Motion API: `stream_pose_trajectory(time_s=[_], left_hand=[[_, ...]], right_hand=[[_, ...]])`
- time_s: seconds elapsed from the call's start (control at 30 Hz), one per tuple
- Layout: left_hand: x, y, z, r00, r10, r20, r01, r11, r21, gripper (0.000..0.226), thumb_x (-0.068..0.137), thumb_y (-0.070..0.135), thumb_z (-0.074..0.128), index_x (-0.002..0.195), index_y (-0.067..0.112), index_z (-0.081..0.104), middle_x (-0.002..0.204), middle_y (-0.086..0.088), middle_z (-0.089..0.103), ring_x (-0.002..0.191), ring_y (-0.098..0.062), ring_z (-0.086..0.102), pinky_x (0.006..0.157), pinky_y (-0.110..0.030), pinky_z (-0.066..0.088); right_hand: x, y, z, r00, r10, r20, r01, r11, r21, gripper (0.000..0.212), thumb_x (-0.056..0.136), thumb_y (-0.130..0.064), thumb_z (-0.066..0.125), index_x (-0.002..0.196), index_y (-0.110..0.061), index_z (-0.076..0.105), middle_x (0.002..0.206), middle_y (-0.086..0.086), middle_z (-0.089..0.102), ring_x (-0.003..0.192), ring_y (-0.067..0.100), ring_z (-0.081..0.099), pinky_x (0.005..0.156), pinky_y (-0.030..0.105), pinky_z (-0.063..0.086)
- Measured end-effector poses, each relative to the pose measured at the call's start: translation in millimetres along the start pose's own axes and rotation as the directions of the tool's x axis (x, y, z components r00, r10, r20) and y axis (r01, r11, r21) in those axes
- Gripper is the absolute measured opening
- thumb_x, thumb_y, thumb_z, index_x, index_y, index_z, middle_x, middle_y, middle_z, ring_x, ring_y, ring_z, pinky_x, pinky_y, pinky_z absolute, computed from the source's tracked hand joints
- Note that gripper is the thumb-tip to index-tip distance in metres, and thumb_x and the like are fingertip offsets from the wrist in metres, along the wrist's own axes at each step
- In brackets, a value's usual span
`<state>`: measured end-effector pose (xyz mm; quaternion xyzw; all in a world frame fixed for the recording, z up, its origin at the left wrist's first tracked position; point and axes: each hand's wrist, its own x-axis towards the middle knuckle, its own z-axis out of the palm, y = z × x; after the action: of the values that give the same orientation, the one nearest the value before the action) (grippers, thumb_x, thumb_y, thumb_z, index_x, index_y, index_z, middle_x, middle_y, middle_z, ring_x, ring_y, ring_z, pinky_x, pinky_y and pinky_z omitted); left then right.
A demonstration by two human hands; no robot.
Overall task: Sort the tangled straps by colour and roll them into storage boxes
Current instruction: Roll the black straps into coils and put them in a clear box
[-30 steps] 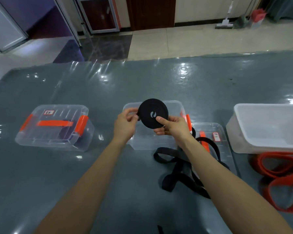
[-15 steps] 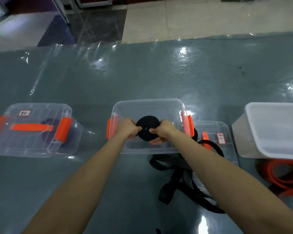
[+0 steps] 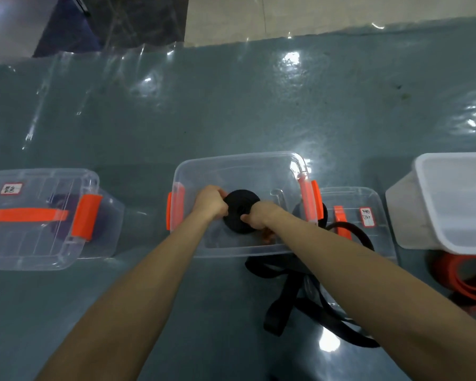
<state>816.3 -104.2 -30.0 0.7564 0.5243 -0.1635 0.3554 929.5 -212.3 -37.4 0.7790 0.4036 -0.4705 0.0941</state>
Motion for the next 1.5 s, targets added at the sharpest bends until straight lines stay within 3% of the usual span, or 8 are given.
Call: stream_pose_trajectory(time_s=[0.17, 0.27, 0.33, 0.63, 0.83, 1.23, 1.37, 1.5], left_hand=[[-6, 0, 5, 0.999, 0.036, -0.012, -0.034, 0.99, 0.14, 0.073, 0.07, 0.008, 0.1, 0.135, 0.019, 0.068, 0.129, -0.004, 0.072, 0.12, -0.029, 0.07, 0.102, -0.045, 0.06], [-3, -1, 5, 0.997, 0.062, -0.042, -0.055, 0.988, 0.141, 0.057, 0.082, 0.0, 0.086, 0.132, 0.021, 0.07, 0.127, -0.006, 0.073, 0.117, -0.031, 0.07, 0.1, -0.046, 0.061], [-1, -4, 3, 0.996, 0.068, -0.049, -0.064, 0.994, 0.085, 0.048, 0.09, -0.005, 0.075, 0.131, 0.019, 0.072, 0.123, -0.011, 0.076, 0.114, -0.031, 0.072, 0.1, -0.045, 0.061], [1, -9, -3, 0.996, 0.082, -0.031, -0.084, 0.993, -0.077, 0.04, 0.097, 0.004, 0.072, 0.135, 0.015, 0.073, 0.129, -0.01, 0.076, 0.119, -0.027, 0.071, 0.09, -0.029, 0.054], [0, -11, -3, 0.993, 0.11, -0.031, -0.112, 0.989, -0.099, 0.042, 0.095, 0.003, 0.072, 0.136, 0.012, 0.072, 0.13, -0.01, 0.076, 0.122, -0.028, 0.07, 0.105, -0.039, 0.057], [-15, -1, -9, 0.961, 0.264, 0.077, -0.275, 0.933, 0.232, 0.032, 0.102, 0.007, 0.06, 0.133, 0.008, 0.069, 0.132, -0.016, 0.071, 0.116, -0.034, 0.067, 0.087, -0.037, 0.052], [-43, 0, -21, 0.95, 0.313, 0.011, -0.303, 0.908, 0.291, 0.039, 0.107, 0.011, 0.054, 0.144, 0.011, 0.065, 0.143, -0.014, 0.067, 0.126, -0.034, 0.065, 0.103, -0.045, 0.055], [-89, -8, -28, 0.907, 0.415, -0.072, -0.388, 0.89, 0.24, 0.036, 0.113, 0.031, 0.052, 0.141, 0.015, 0.067, 0.136, -0.007, 0.073, 0.123, -0.027, 0.068, 0.104, -0.045, 0.054]], right_hand=[[8, 4, -1, 0.979, 0.073, -0.191, -0.109, 0.977, -0.183, 0.088, 0.099, -0.074, 0.055, 0.149, -0.002, 0.049, 0.145, 0.018, 0.059, 0.132, 0.037, 0.061, 0.108, 0.045, 0.053], [3, 2, -4, 0.967, 0.025, -0.253, -0.084, 0.971, -0.226, 0.129, 0.068, -0.087, 0.077, 0.15, 0.001, 0.031, 0.132, 0.016, 0.064, 0.121, 0.037, 0.068, 0.099, 0.046, 0.057], [-1, -2, -2, 0.961, -0.049, -0.273, -0.03, 0.96, -0.278, 0.135, 0.055, -0.086, 0.086, 0.145, -0.001, 0.033, 0.125, 0.013, 0.067, 0.114, 0.035, 0.071, 0.091, 0.043, 0.059], [-8, -18, 1, 0.959, -0.061, -0.276, -0.04, 0.938, -0.345, 0.131, 0.069, -0.077, 0.082, 0.151, 0.011, 0.029, 0.137, 0.017, 0.057, 0.113, 0.034, 0.071, 0.09, 0.044, 0.063], [-11, -17, 0, 0.96, -0.05, -0.276, -0.041, 0.948, -0.315, 0.133, 0.071, -0.076, 0.083, 0.153, 0.012, 0.026, 0.14, 0.02, 0.056, 0.118, 0.035, 0.07, 0.095, 0.045, 0.063], [-1, -13, -5, 0.955, 0.014, -0.296, -0.105, 0.95, -0.295, 0.135, 0.067, -0.086, 0.079, 0.153, 0.007, 0.032, 0.142, 0.016, 0.054, 0.118, 0.034, 0.069, 0.091, 0.043, 0.062], [-9, -16, -16, 0.964, -0.017, -0.267, -0.109, 0.886, -0.451, 0.117, 0.059, -0.096, 0.074, 0.137, -0.01, 0.058, 0.123, 0.005, 0.062, 0.101, 0.029, 0.072, 0.062, 0.035, 0.051], [-35, -13, -35, 0.96, -0.047, -0.276, -0.075, 0.906, -0.417, 0.07, 0.086, -0.07, 0.074, 0.129, -0.015, 0.064, 0.127, 0.004, 0.069, 0.115, 0.032, 0.07, 0.095, 0.043, 0.06]])
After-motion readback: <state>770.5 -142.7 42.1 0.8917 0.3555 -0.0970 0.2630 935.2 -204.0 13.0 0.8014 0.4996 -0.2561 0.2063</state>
